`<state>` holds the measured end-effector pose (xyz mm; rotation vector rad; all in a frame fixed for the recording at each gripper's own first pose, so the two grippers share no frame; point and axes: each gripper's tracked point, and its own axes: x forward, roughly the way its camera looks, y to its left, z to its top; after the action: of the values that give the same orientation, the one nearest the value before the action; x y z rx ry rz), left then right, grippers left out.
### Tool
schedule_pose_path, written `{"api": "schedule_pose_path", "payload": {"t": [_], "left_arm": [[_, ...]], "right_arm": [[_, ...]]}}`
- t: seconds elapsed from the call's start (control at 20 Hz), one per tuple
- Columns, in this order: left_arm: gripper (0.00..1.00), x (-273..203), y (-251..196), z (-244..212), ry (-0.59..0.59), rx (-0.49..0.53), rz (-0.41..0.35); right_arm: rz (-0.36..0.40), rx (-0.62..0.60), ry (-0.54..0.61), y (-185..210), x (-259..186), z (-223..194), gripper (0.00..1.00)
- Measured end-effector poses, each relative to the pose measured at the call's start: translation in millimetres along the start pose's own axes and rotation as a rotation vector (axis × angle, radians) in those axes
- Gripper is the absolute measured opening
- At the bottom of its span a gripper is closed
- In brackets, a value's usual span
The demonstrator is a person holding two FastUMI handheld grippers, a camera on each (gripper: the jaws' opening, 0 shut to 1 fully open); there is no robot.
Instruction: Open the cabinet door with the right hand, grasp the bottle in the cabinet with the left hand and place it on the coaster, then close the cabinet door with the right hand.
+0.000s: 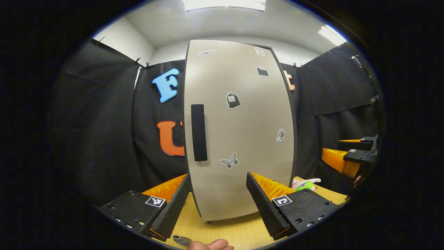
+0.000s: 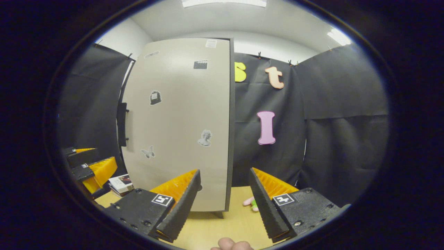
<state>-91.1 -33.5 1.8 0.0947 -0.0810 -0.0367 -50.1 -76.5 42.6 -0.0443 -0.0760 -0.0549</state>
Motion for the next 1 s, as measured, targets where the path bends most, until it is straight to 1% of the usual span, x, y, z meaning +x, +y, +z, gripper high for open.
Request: {"api": "schedule_pose_path", "payload": {"t": [0.1, 0.55, 0.7, 1.0], "left_arm": [[0.96, -1.6, -1.9, 3.9, -0.010, -0.017, -0.001], [0.96, -6.2, 6.7, 5.6, 0.005, -0.032, 0.037], [0.96, -5.1, 5.9, 3.5, 0.004, -0.029, 0.041], [0.96, -2.3, 8.6, 9.8, -0.003, -0.063, 0.047]], "right_arm": [[0.025, 0.004, 0.031, 6.4, -2.3, -6.4, 0.90], [0.088, 0.032, 0.063, 10.7, -8.3, -11.2, 0.89], [0.088, 0.042, 0.052, 5.6, -10.1, -5.9, 0.90], [0.106, 0.057, 0.061, 5.5, -11.4, -4.1, 0.90]]}}
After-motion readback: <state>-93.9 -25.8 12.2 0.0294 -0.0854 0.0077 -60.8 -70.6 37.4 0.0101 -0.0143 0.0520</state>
